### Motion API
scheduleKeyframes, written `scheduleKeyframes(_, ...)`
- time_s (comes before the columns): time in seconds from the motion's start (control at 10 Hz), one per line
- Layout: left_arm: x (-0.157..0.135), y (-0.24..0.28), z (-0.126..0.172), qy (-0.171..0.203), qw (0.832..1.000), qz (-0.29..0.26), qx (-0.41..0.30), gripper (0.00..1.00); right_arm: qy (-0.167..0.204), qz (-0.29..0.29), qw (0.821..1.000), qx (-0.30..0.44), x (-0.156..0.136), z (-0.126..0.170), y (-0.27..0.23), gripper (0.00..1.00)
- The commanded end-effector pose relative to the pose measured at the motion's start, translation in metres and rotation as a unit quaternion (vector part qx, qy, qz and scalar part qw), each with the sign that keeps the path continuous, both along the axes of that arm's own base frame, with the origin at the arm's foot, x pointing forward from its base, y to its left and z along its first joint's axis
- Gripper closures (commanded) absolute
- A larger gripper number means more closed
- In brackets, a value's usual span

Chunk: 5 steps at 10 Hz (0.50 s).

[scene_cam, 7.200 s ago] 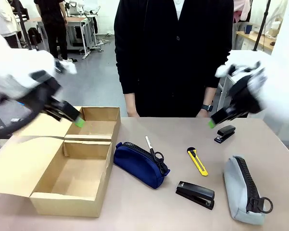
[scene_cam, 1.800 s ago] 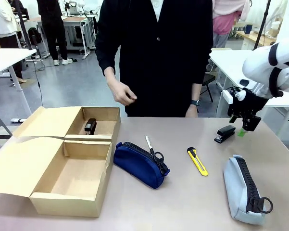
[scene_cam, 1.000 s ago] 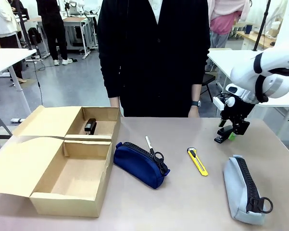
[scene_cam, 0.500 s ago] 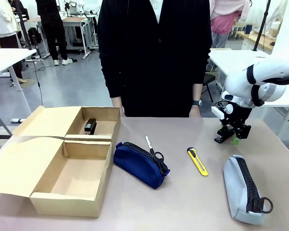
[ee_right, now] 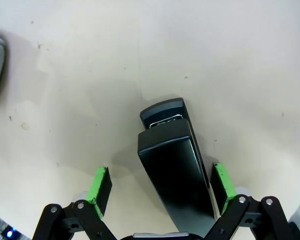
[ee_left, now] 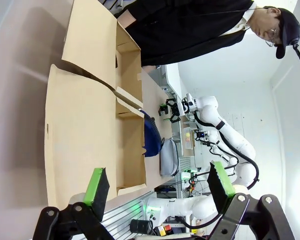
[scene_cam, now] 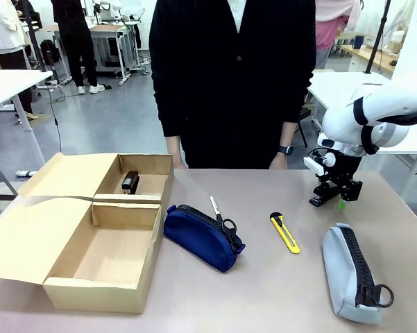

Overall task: Place items inside the box.
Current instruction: Pick up a Pencil pouch or Stapler and place it inside the Mailer Box closest to the robot.

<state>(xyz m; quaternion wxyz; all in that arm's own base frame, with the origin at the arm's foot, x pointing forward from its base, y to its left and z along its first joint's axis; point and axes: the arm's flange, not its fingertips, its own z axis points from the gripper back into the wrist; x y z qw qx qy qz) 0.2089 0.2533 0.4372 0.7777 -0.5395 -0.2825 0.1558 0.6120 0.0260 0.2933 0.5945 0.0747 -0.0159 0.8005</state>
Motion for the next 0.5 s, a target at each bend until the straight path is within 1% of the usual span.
scheduleKeyframes(0.0, 0.0000, -0.0003, 0.0018, -0.014, 1.000, 0.000, -0.002, 0.00, 0.000, 0.023, 1.000, 0.005, 0.0036, -0.0008, -0.0022, 0.00)
scheduleKeyframes(0.1, 0.0000, -0.0003, 0.0018, -0.014, 1.000, 0.000, -0.002, 0.00, -0.001, 0.031, 0.999, 0.005, 0.0030, -0.0009, -0.0013, 0.16)
scheduleKeyframes(0.2, 0.0000, -0.0003, 0.0018, -0.014, 1.000, 0.000, -0.002, 0.00, 0.006, 0.034, 0.999, 0.008, 0.0021, -0.0002, -0.0006, 0.56)
scheduleKeyframes(0.3, 0.0000, -0.0003, 0.0018, -0.014, 1.000, 0.000, -0.002, 0.00, 0.009, 0.033, 0.999, 0.007, 0.0018, 0.0001, -0.0008, 0.72)
scheduleKeyframes(0.4, 0.0000, -0.0003, 0.0018, -0.014, 1.000, 0.000, -0.002, 0.00, 0.012, 0.032, 0.999, 0.007, 0.0015, -0.0002, -0.0009, 1.00)
